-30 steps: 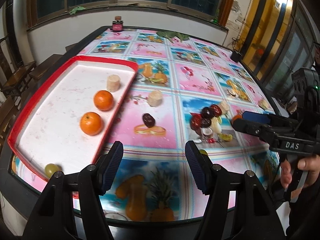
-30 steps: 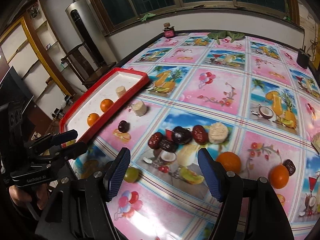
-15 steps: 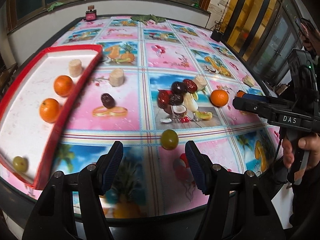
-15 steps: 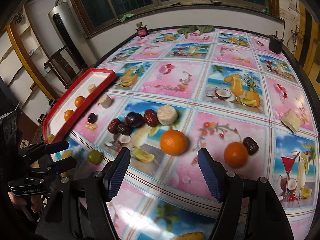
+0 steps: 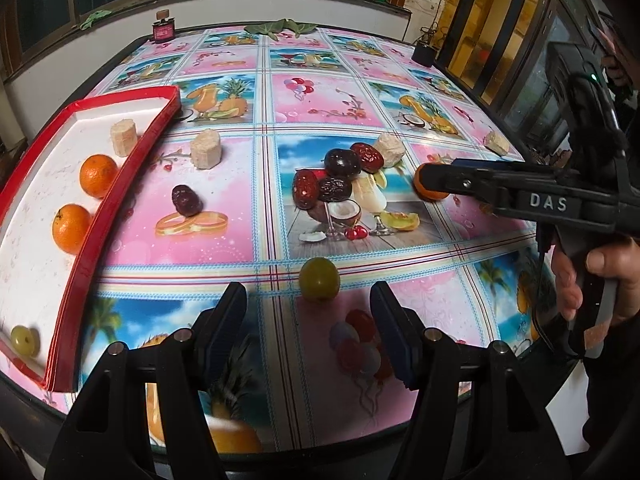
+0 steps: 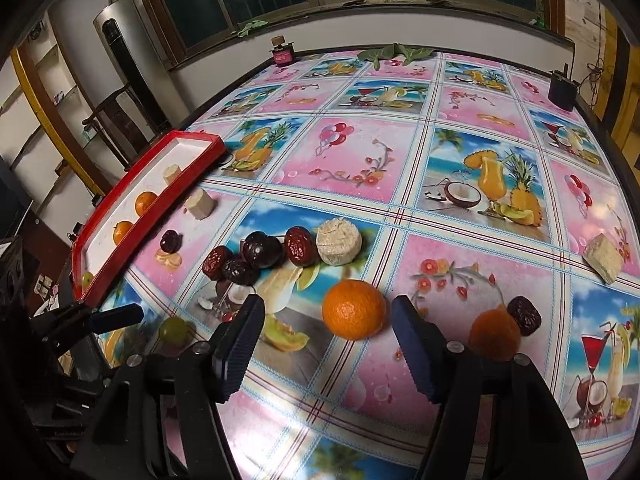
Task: Organize fruits
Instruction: 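Grasp another orange with the right tool while the left tool grasps another green grape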
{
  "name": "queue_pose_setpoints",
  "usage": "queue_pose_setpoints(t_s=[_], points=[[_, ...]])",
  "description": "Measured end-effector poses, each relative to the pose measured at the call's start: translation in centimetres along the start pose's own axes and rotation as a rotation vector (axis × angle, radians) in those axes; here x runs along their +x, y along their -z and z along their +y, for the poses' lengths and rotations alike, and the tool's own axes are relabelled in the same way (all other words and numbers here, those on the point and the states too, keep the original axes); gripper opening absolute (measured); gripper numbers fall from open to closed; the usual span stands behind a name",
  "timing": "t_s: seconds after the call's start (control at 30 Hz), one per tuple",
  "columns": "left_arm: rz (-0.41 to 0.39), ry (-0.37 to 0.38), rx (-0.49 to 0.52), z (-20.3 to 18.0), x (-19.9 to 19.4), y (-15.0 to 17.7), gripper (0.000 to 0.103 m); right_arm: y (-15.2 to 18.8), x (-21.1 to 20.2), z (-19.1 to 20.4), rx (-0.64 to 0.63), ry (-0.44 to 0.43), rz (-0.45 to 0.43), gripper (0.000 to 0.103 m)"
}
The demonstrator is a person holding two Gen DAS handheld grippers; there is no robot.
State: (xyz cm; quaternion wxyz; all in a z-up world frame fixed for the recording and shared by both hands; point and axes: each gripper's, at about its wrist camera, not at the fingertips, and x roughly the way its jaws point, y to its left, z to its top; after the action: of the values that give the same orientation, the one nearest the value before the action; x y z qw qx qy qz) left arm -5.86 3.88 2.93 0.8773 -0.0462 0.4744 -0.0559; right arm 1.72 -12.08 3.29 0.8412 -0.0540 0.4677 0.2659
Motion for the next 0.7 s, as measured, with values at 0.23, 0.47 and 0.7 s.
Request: queue_pose_setpoints(t_s=[0.23, 0.47, 0.7], points=[[0.022, -0.008, 0.040, -0.5, 1.3, -0.4, 0.040, -0.1, 1.1, -0.3, 0.007, 0.024, 0.021, 0.058], [0.025, -0.013, 0.053, -0.7, 1.7, -0.3, 0.020, -0.2, 1.9, -0.4, 0.002, 0.052, 0.030, 0.044], [0.019, 0.000, 0.045, -0.4, 1.4, -0.4, 0.020, 0.0, 2.5, 0.0, -0.018, 0.064, 0.048, 0.038]])
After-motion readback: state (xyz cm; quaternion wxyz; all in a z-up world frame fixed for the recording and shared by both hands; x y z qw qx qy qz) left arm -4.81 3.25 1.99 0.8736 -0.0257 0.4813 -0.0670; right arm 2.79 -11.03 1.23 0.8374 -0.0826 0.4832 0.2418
